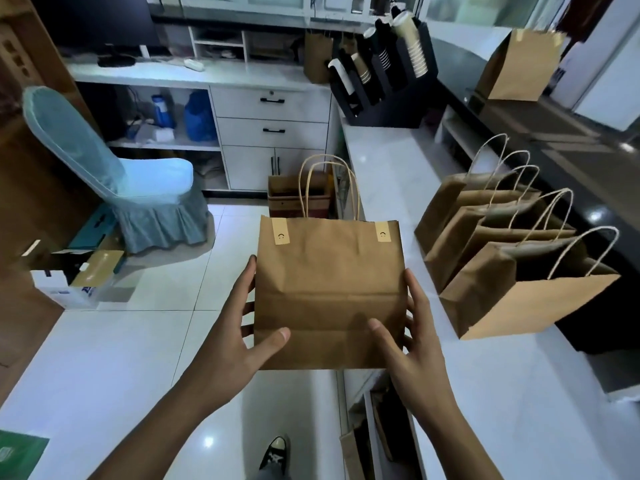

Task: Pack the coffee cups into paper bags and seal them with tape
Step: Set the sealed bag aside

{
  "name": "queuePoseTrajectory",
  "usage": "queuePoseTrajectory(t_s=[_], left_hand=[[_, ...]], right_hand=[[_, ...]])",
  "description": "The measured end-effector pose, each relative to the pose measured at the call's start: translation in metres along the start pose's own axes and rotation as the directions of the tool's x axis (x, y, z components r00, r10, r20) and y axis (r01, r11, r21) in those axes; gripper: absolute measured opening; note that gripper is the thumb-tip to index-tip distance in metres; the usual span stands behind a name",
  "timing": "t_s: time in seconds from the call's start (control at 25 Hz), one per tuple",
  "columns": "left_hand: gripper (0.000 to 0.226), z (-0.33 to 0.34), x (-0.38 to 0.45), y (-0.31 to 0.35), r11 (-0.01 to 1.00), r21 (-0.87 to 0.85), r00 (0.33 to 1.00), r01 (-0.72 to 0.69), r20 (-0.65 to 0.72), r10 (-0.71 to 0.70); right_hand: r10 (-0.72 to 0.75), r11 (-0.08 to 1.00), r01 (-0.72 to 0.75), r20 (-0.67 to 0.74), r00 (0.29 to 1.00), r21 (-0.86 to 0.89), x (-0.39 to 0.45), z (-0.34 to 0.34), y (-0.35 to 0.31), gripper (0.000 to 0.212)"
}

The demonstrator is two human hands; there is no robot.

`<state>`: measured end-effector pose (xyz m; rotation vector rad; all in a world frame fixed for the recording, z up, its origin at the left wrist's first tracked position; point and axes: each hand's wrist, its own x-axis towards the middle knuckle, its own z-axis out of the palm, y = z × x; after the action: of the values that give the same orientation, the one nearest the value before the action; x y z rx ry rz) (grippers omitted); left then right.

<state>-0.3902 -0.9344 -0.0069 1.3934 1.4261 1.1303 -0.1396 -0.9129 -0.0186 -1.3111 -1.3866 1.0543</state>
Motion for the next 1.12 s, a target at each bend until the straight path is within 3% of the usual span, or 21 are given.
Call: queuePoseTrajectory(t_s=[0.48, 1.12], left_hand=[[0.096, -0.05, 0.167, -0.012, 0.999, -0.02, 0.994, -0.041, 0.097, 0.042], [0.094, -0.006, 0.402, -0.013, 0.997, 0.058, 0.993, -0.055, 0.107, 0.049]], right_hand=[[0.011, 1.0, -0.013, -0.082, 0.997, -0.026, 0.151, 0.052, -0.009, 0.078], [0.009, 1.0, -0.006, -0.151, 0.988, 0.018, 0.384, 0.022, 0.026, 0.069]])
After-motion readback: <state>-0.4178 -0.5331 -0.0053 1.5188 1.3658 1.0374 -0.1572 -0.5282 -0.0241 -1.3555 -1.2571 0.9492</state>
